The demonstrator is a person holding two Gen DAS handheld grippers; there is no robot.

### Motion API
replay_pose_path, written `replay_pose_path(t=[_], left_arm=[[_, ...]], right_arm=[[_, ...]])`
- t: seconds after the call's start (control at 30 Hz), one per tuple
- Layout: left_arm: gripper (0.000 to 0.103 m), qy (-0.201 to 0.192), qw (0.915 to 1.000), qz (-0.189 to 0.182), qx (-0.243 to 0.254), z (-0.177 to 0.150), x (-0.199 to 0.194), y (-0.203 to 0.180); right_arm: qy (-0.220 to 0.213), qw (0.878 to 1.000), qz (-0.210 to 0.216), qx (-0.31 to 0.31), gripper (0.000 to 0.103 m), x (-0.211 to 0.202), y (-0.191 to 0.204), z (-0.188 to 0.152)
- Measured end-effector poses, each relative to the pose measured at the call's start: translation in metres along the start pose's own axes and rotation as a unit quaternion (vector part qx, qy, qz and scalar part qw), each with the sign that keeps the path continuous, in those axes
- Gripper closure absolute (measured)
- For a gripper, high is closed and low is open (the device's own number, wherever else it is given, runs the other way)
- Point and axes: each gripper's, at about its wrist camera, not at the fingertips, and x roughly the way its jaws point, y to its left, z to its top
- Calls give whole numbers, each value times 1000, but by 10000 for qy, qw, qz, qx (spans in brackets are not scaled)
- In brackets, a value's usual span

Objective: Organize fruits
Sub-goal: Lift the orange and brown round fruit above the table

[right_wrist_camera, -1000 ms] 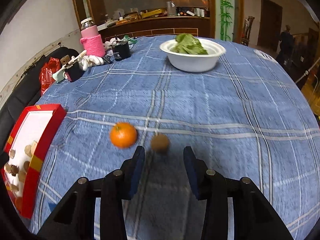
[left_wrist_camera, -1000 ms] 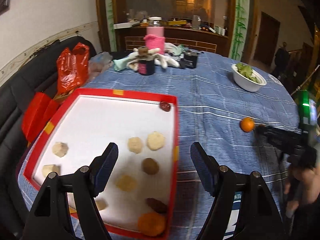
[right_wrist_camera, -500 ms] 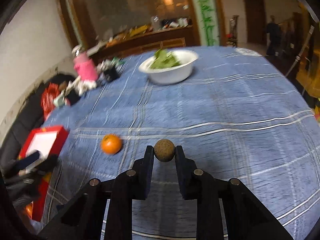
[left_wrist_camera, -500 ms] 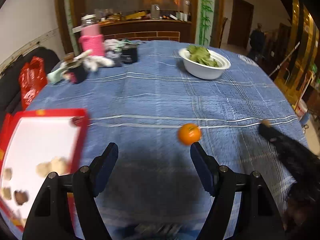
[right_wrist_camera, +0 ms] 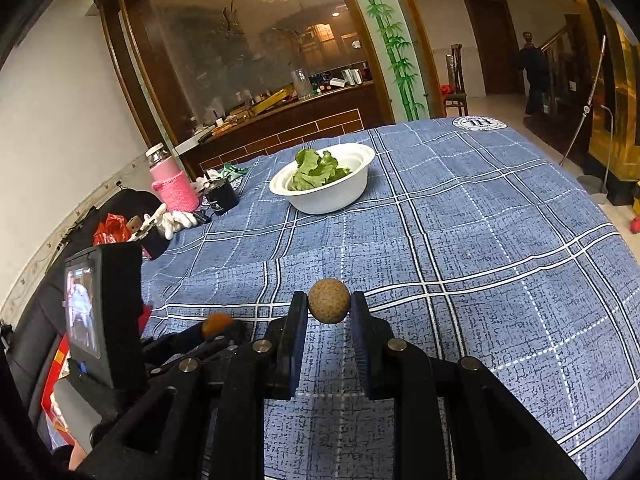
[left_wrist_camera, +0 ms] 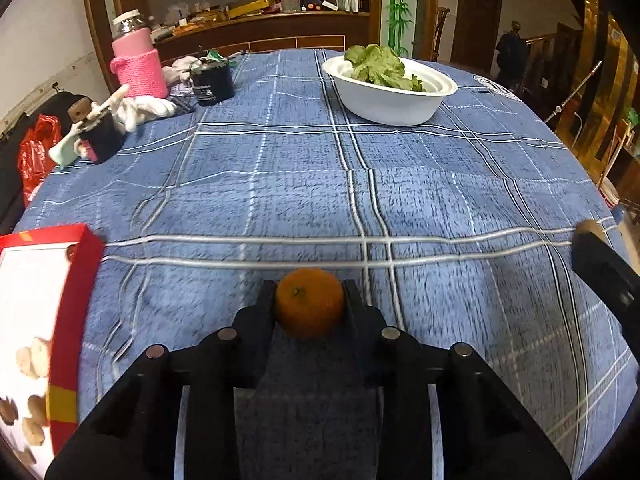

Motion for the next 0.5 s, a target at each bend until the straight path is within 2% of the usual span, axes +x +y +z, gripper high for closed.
replay_pose_path(t=[0.33, 0.5], left_arm=[[74, -103, 9999, -90, -93, -40, -47, 20], [74, -122, 9997, -192, -73, -53, -56, 25]], right_arm=[[197, 9989, -317, -295, 80, 9, 12, -9], [267, 9970, -370, -626, 80, -9, 31, -27]])
